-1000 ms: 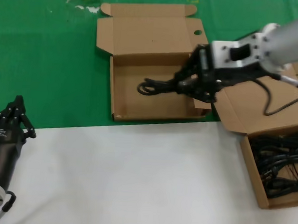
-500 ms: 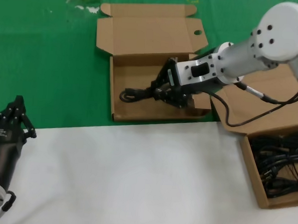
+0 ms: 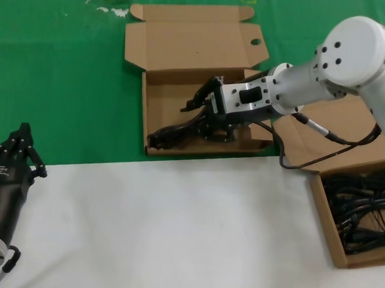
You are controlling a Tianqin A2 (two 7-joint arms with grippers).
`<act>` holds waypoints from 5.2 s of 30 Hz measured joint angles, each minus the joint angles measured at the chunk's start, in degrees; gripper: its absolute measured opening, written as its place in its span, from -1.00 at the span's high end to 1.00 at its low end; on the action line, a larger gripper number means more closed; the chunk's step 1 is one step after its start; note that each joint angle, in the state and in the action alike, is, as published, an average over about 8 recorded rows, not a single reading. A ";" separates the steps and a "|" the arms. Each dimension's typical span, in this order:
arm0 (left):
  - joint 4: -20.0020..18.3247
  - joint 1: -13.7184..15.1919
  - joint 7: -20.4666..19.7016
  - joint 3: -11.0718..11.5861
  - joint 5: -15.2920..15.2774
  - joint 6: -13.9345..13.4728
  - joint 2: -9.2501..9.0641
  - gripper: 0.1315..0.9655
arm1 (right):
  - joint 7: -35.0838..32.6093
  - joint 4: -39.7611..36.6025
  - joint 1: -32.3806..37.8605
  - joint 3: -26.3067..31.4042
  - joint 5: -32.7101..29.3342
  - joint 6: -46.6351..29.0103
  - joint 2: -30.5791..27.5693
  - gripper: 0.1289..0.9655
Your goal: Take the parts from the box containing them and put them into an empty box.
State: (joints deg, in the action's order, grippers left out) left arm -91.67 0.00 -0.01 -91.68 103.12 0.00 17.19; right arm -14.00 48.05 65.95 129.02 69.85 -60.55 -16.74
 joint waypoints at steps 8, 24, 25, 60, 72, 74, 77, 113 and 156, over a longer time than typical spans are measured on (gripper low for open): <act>0.00 0.00 0.00 0.00 0.00 0.00 0.00 0.98 | 8.37 14.03 -5.75 -3.11 2.99 -0.84 -5.16 0.41; 0.00 0.00 0.00 0.00 0.00 0.00 0.00 0.94 | 17.39 27.76 -14.93 -7.51 6.43 2.06 -10.00 -0.22; 0.00 0.00 0.00 0.00 0.00 0.00 0.00 0.94 | 17.37 27.89 -15.36 -7.75 6.66 2.55 -9.92 -0.27; 0.00 0.00 0.00 0.00 0.01 0.00 0.00 -0.38 | 15.80 35.19 -38.88 -21.50 19.01 29.47 -5.52 -1.00; 0.00 0.00 0.02 0.00 0.01 0.00 0.00 -0.85 | 15.24 37.81 -47.25 -26.40 23.43 39.09 -3.95 -1.00; 0.00 0.00 0.02 0.00 0.01 0.00 0.00 -0.87 | 15.15 38.23 -48.61 -27.19 24.14 40.65 -3.69 -1.00; 0.00 0.00 0.02 0.00 0.01 0.00 0.00 -0.92 | 15.01 38.88 -50.70 -28.43 25.25 43.05 -3.30 -1.00; 0.00 0.00 0.01 0.00 0.01 0.00 0.00 -1.00 | 14.11 43.08 -64.19 -36.32 32.36 58.54 -0.78 -1.00; 0.00 0.00 0.01 0.00 0.01 0.00 0.00 -1.00 | 14.12 43.08 -64.19 -36.32 32.36 58.54 -0.78 -1.00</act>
State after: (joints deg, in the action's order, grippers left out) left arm -91.67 0.00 0.00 -91.67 103.13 0.00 17.19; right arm 0.12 91.13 1.75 92.70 102.21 -2.01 -17.52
